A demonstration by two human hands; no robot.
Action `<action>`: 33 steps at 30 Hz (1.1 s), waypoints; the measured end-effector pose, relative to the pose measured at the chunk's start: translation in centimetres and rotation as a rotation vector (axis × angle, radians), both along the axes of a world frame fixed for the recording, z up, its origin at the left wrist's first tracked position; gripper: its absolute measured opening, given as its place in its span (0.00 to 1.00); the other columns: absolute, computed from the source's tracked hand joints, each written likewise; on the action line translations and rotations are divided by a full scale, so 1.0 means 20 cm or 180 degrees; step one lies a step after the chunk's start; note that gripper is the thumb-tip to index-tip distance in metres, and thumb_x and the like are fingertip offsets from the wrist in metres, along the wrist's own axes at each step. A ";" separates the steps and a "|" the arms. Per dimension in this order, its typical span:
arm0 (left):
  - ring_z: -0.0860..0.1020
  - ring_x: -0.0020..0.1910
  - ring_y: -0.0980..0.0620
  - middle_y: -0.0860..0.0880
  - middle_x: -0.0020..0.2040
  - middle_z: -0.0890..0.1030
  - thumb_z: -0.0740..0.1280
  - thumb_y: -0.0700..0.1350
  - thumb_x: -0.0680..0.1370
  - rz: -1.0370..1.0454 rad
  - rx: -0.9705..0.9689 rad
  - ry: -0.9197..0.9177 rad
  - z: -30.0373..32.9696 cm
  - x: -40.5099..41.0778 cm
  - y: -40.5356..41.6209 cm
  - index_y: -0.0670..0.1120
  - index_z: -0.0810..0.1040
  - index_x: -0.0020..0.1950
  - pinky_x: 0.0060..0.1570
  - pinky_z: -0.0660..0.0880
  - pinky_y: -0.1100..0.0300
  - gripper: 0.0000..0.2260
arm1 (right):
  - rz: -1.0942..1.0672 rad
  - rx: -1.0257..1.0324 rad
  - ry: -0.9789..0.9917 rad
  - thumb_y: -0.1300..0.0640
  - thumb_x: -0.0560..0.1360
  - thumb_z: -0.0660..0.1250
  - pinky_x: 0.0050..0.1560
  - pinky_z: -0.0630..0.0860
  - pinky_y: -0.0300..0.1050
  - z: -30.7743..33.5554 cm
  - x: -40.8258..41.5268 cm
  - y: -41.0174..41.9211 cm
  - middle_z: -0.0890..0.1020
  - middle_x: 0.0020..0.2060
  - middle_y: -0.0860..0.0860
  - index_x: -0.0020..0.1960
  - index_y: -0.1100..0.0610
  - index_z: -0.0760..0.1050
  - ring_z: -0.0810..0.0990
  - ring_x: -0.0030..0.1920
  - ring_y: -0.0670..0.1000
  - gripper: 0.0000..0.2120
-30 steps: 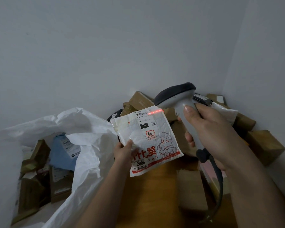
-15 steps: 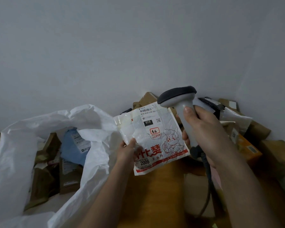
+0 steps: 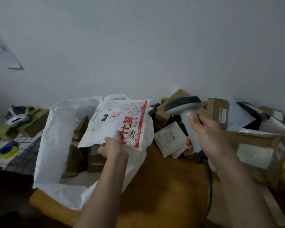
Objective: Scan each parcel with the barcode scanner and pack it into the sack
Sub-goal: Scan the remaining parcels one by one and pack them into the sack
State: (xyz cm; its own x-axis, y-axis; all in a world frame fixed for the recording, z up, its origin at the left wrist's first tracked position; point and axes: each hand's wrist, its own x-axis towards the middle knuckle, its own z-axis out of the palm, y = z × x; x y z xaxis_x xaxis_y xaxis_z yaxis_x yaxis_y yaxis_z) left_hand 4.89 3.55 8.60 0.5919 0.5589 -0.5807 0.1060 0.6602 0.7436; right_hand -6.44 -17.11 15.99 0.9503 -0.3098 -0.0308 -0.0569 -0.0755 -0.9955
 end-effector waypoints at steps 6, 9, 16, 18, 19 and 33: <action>0.67 0.66 0.45 0.46 0.75 0.53 0.69 0.39 0.76 0.0180 0.1521 0.0152 0.00 -0.06 0.03 0.51 0.58 0.73 0.42 0.76 0.61 0.30 | 0.0032 -0.0080 0.0160 0.44 0.82 0.57 0.29 0.72 0.40 -0.04 0.04 0.08 0.78 0.34 0.54 0.47 0.50 0.75 0.76 0.28 0.45 0.13; 0.56 0.73 0.44 0.47 0.76 0.51 0.69 0.37 0.75 -0.0489 0.3031 0.0007 -0.09 -0.07 0.04 0.50 0.69 0.66 0.62 0.74 0.49 0.23 | -0.0009 -0.0050 0.0189 0.45 0.82 0.57 0.30 0.73 0.41 -0.05 0.05 0.10 0.77 0.34 0.54 0.48 0.50 0.75 0.77 0.28 0.46 0.12; 0.38 0.79 0.45 0.55 0.81 0.47 0.63 0.54 0.80 -0.4001 0.5873 -0.0332 -0.26 -0.04 0.01 0.58 0.78 0.63 0.73 0.36 0.38 0.12 | -0.0139 -0.0122 0.0266 0.45 0.82 0.58 0.28 0.73 0.41 -0.09 0.05 0.11 0.78 0.29 0.51 0.47 0.50 0.76 0.77 0.26 0.45 0.13; 0.36 0.78 0.44 0.55 0.81 0.44 0.61 0.58 0.80 -0.4449 0.6192 -0.0105 -0.30 -0.01 0.00 0.58 0.75 0.68 0.72 0.34 0.36 0.17 | -0.0210 -0.0138 0.0308 0.46 0.82 0.58 0.26 0.72 0.37 -0.09 0.03 0.10 0.78 0.27 0.49 0.47 0.51 0.77 0.76 0.25 0.44 0.14; 0.37 0.78 0.43 0.54 0.81 0.43 0.60 0.60 0.80 -0.4461 0.6357 0.0033 -0.31 -0.01 -0.01 0.57 0.71 0.71 0.72 0.35 0.35 0.20 | -0.0260 -0.0120 0.0320 0.46 0.82 0.58 0.25 0.72 0.36 -0.10 0.03 0.09 0.78 0.27 0.49 0.46 0.51 0.77 0.76 0.24 0.43 0.13; 0.37 0.78 0.39 0.43 0.80 0.39 0.59 0.52 0.81 -0.3977 0.5790 -0.0170 -0.49 -0.07 -0.43 0.45 0.46 0.80 0.74 0.39 0.40 0.33 | -0.1247 0.0008 0.0757 0.45 0.82 0.58 0.31 0.73 0.46 -0.24 -0.18 -0.22 0.77 0.32 0.58 0.46 0.47 0.74 0.76 0.29 0.53 0.11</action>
State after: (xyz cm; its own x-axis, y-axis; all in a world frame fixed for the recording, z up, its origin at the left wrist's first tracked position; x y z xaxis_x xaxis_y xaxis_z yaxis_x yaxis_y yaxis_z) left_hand 3.54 -4.99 -1.11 0.9688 -0.2479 0.0023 -0.2362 -0.9200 0.3128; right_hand -10.00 -21.47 11.23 0.7278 -0.6441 -0.2352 -0.3077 -0.0001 -0.9515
